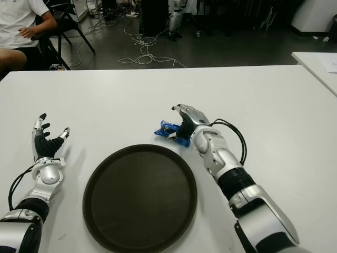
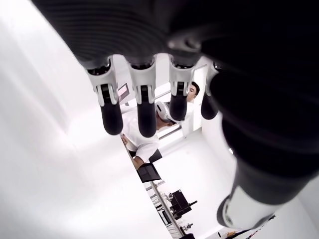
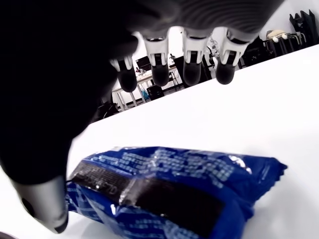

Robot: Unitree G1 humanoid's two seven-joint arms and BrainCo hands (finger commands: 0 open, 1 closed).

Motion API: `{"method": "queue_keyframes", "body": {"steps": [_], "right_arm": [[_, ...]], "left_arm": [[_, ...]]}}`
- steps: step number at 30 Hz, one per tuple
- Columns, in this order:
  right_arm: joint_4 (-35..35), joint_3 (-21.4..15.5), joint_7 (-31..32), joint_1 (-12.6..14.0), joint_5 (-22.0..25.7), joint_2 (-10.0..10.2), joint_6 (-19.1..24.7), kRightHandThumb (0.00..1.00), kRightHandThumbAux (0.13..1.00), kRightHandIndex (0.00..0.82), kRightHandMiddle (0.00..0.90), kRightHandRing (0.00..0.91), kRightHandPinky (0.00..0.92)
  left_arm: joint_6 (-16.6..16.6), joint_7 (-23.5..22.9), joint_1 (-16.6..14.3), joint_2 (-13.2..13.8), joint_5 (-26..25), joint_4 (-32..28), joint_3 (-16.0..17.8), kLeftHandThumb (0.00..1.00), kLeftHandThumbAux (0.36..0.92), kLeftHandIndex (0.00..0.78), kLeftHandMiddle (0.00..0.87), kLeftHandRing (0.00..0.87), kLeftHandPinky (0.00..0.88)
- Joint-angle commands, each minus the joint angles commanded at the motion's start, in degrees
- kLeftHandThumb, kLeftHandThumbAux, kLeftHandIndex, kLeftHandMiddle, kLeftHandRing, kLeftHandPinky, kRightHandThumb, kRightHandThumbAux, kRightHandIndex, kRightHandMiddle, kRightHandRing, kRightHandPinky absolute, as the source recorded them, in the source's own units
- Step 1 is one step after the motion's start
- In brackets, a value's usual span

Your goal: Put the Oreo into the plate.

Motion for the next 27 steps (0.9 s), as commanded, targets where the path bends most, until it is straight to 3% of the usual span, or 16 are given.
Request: {"method": "queue_keyframes", "body": {"steps": [8,13,27], "right_arm": [[1.3,0.9,2.7,-1.2,-0.3,0.2,1.0,0.000,0.708,0.000,0.000,0.000,0.032],[1.6,1.5,5.4,-1.9,-0.7,0.3,2.3,0.000,0.687,0.000,0.000,0.000,0.037],[1.8,1.5,7.2,-2.5,-0.9,1.0,4.7,0.000,0.662,0.000,0.000,0.000,0.019]], "left_arm": [[0.3,-0.2,0.0,-0.1,-0.3,-0.1,0.2,0.267,0.772,0.107,0.098,0.118,0.179],[0.7,-0.2,0.0,0.0,-0.2,-0.1,0.0,0.222,0.765,0.100,0.092,0.108,0.149],[0.5,0.2,0.0,0.2,0.1,0.0,-0.1,0.246,0.769,0.109,0.097,0.123,0.191]]}}
